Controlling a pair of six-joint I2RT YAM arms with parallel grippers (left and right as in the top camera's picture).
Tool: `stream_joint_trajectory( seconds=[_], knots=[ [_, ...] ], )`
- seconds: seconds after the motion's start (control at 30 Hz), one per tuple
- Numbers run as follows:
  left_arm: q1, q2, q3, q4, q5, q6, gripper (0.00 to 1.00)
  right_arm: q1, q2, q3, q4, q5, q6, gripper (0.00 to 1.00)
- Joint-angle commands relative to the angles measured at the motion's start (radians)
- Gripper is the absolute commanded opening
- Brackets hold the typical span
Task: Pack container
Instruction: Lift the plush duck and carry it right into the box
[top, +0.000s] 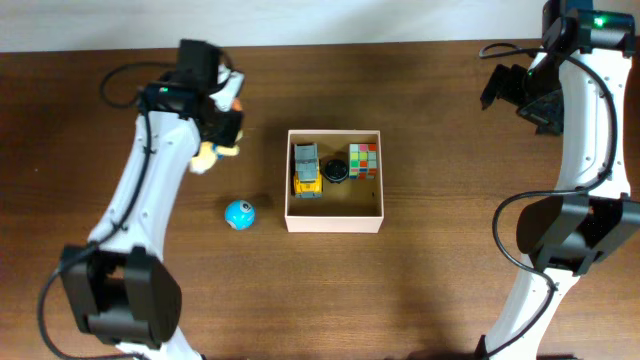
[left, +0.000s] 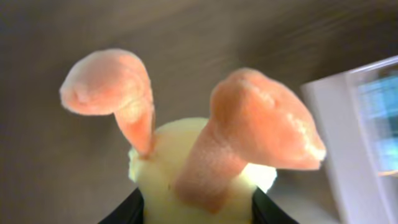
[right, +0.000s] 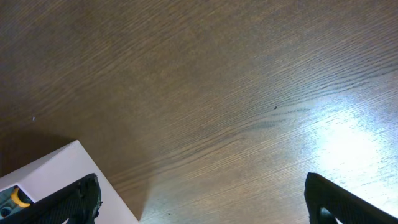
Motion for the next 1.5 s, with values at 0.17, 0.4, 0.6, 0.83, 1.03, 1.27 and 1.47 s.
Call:
stream_joint_trajectory(
  seconds=[0.17, 0.4, 0.6, 0.83, 1.03, 1.27, 1.47],
  knots=[
    [-0.315, -0.143, 0.067, -0.098, 0.014, 0.129, 0.37, 0.003, -0.042, 0.019, 0.001, -0.002, 0.012, 0.99],
    [-0.523, -0.142, 0.055, -0.169, 0.014, 0.213, 0.38, 0.003, -0.042, 0.019, 0.001, -0.002, 0.012, 0.99],
    [-0.565, -0.132, 0.005, -0.153, 0.079, 0.303, 0.38, 0.003, -0.041, 0.019, 0.001, -0.002, 0.012, 0.99],
    [-0.537, -0.072, -0.008, -0.135, 0.106, 0.397, 0.38, 0.003, -0.042, 0.019, 0.001, -0.002, 0.012, 0.99],
    [-0.526, 0.01, -0.008, -0.066, 0.179, 0.459, 0.39, 0.003, -0.041, 0.019, 0.001, -0.002, 0.012, 0.99],
    [-0.526, 0.117, -0.008, -0.04, 0.191, 0.466, 0.39, 0.003, -0.041, 0.019, 0.001, -0.002, 0.012, 0.99],
    [-0.526, 0.202, -0.008, -0.04, 0.194, 0.466, 0.38, 0.003, -0.041, 0.019, 0.001, -0.001, 0.012, 0.99]
  ],
)
